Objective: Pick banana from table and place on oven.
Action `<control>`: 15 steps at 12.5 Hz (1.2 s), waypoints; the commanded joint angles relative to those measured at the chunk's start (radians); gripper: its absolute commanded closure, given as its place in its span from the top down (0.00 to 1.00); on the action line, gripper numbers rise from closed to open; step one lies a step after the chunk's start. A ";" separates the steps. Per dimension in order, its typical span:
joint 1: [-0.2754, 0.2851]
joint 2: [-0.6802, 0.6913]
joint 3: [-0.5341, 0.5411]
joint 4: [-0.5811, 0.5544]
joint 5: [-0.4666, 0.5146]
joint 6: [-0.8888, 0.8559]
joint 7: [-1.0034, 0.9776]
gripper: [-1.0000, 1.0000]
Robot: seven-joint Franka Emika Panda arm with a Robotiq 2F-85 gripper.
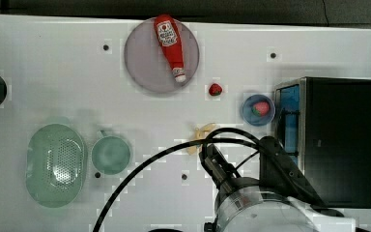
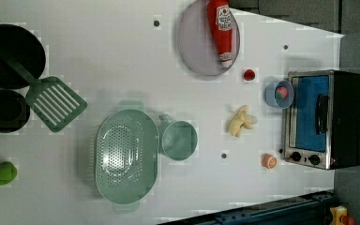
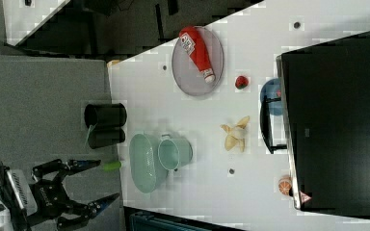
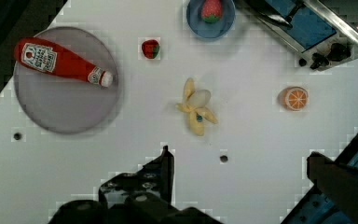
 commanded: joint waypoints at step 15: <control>0.030 0.682 0.014 -0.416 0.018 0.957 -0.015 1.00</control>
